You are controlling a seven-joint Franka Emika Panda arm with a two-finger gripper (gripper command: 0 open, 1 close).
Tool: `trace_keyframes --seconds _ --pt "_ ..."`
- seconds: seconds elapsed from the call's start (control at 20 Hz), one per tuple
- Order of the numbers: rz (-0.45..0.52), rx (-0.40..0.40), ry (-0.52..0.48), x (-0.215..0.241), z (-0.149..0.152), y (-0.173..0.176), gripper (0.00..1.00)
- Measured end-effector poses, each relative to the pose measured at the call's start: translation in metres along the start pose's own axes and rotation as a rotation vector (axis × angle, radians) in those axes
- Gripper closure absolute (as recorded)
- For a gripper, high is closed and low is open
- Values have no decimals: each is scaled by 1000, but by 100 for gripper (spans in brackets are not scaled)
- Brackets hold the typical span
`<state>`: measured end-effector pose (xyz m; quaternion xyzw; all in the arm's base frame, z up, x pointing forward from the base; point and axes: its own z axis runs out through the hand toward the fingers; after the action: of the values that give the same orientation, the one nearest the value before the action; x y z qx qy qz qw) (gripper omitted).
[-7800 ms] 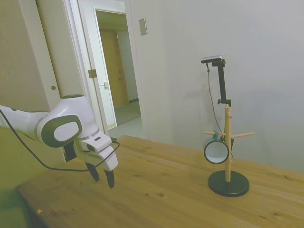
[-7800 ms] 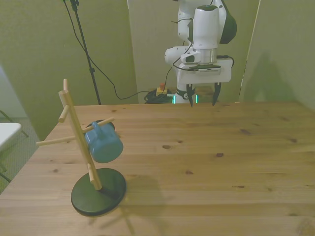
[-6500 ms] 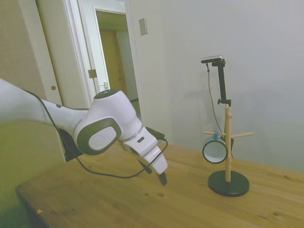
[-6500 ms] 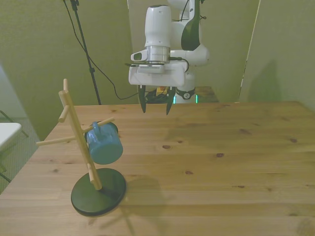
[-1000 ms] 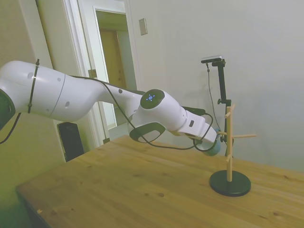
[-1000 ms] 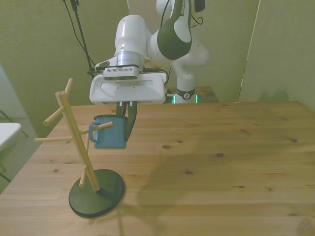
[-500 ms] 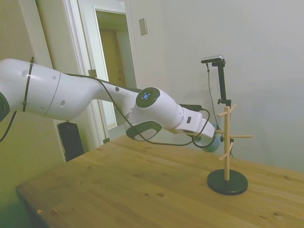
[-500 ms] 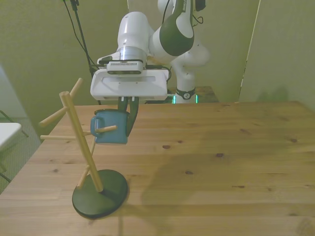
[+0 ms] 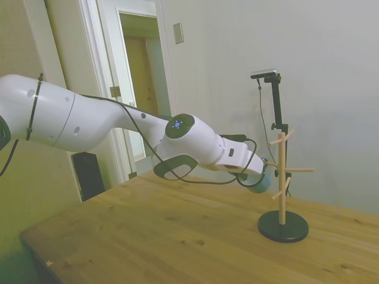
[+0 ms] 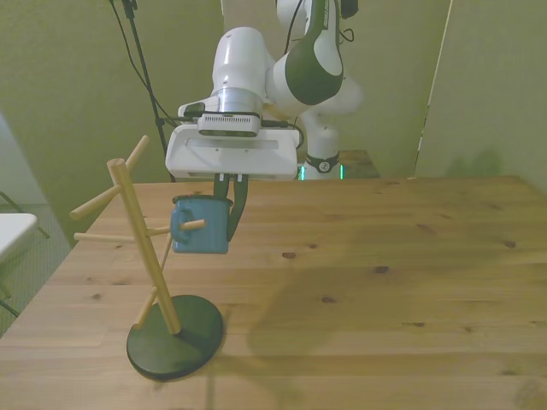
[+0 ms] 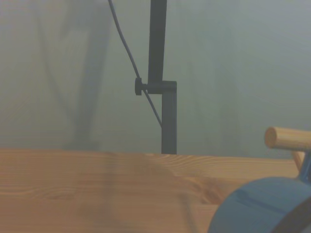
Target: Unload the mug
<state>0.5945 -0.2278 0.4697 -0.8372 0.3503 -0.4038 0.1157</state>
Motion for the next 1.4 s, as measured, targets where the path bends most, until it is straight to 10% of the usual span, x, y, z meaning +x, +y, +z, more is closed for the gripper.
trace_keyframes --seconds 1.4 --pt "-11 -131 -86 -131 -26 -42 100"
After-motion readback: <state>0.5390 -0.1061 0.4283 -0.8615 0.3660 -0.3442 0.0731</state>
